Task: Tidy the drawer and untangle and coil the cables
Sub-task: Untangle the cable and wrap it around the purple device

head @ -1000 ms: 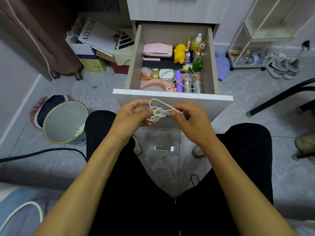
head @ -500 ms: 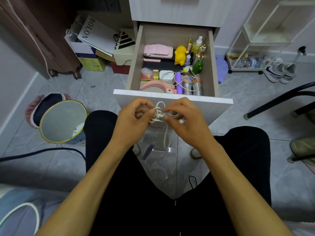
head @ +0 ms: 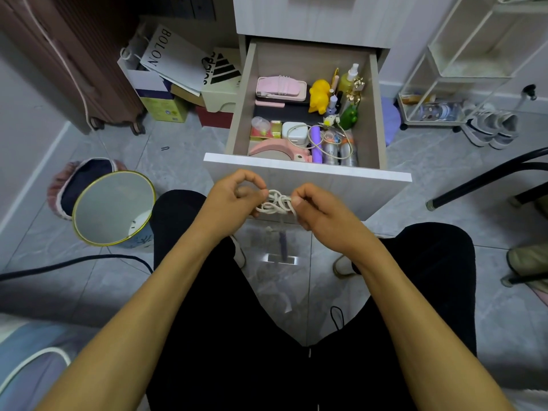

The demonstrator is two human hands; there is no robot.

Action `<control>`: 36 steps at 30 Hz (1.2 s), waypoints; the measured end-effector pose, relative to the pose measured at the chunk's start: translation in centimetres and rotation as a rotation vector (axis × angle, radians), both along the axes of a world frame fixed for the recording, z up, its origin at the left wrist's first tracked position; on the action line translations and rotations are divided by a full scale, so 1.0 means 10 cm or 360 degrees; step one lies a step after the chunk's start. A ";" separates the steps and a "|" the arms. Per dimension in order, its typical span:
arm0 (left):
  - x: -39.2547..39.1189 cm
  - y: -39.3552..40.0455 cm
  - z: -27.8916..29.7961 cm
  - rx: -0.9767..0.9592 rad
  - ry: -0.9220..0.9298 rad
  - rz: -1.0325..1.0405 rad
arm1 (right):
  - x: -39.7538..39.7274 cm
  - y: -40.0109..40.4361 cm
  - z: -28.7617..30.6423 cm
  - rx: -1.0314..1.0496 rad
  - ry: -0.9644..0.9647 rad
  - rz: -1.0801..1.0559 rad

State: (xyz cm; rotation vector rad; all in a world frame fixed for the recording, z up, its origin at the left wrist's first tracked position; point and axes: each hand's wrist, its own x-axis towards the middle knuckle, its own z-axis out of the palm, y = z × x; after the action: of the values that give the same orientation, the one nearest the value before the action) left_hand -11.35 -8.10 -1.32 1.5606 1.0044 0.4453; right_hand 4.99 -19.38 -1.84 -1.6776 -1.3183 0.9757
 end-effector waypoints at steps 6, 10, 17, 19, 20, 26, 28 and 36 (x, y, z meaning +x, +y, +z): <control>0.05 -0.04 0.09 0.0585 0.0086 -0.0426 | 0.05 0.02 0.02 -0.0019 0.0132 0.0004; 0.11 -0.05 0.20 0.0317 0.0060 -0.0452 | 0.11 0.02 0.04 0.0011 0.0232 -0.0100; 0.17 -0.12 0.17 0.0156 0.0010 -0.0274 | 0.13 0.03 0.10 -0.0107 0.0113 -0.0023; 0.17 -0.12 0.15 0.0017 -0.0014 -0.0171 | 0.13 0.02 0.11 -0.0153 0.0101 0.0060; 0.17 -0.13 0.13 -0.0087 -0.0048 -0.0103 | 0.13 0.02 0.12 -0.0166 0.0072 0.0094; 0.15 -0.27 0.05 -0.0489 -0.0200 0.0185 | 0.16 -0.02 0.17 -0.0245 0.0010 0.0208; 0.18 -0.29 0.04 -0.0554 -0.0192 0.0243 | 0.16 -0.05 0.15 -0.0234 0.0069 0.0197; 0.36 -0.28 0.11 -0.1152 -0.0317 0.0411 | 0.22 0.01 0.15 -0.0159 0.0040 0.0068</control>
State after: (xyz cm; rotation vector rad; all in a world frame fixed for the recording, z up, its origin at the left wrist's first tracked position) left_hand -7.73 -10.88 -0.20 0.7307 1.0581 0.3483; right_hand 7.18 -19.29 -0.33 -1.7123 -1.3130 1.1003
